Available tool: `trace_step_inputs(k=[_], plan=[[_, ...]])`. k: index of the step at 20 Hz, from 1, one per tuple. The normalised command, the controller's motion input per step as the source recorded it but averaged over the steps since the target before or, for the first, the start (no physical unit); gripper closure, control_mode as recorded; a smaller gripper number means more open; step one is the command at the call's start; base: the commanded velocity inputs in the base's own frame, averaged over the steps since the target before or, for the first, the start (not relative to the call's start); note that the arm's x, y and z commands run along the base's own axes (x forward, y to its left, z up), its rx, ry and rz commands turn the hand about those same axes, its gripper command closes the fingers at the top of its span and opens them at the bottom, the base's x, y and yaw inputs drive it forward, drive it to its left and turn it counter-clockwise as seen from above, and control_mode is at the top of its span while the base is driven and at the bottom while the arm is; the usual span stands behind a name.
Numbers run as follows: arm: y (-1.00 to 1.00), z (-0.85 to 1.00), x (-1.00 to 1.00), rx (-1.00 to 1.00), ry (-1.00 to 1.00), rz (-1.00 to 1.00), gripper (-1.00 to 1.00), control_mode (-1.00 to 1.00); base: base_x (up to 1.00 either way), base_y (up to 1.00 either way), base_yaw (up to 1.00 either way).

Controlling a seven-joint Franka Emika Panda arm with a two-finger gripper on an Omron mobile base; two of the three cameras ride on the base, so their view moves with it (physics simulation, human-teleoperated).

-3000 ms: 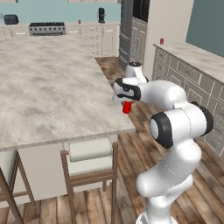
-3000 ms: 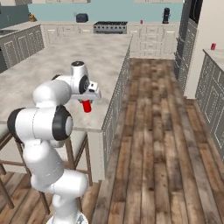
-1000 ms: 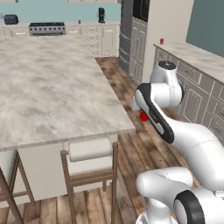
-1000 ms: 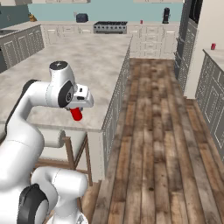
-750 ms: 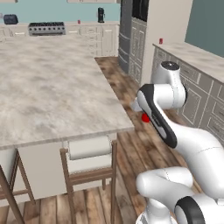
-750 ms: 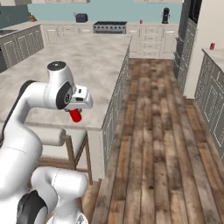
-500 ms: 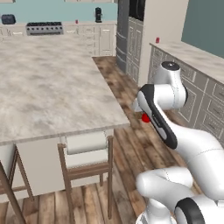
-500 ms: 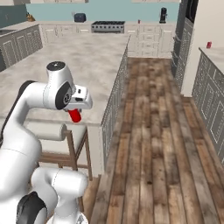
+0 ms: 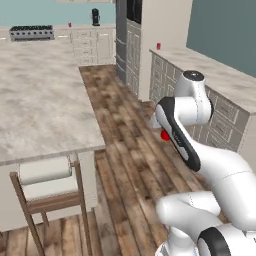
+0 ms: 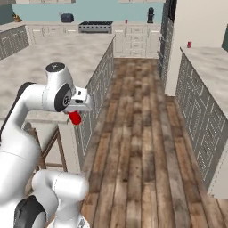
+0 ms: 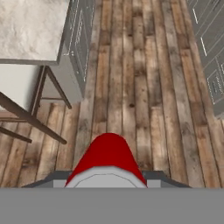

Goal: Four empty soda cans are scattered around the kitchen. Gather all the cans and cluster them next to the stove for recycling.

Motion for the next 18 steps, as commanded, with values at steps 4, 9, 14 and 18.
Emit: trace_step_inputs(k=[4, 9, 14, 18], plan=[[0.00, 0.00, 0.00, 0.00, 0.00, 0.00, 1.00, 1.00, 0.36, -0.93, -0.07], [0.00, 0.00, 0.00, 0.00, 0.00, 0.00, 1.00, 1.00, 0.92, -0.25, -0.01], [0.00, 0.00, 0.00, 0.00, 0.00, 0.00, 1.00, 1.00, 1.00, 0.00, 0.00], [0.00, 0.00, 0.00, 0.00, 0.00, 0.00, 1.00, 1.00, 1.00, 0.00, 0.01]])
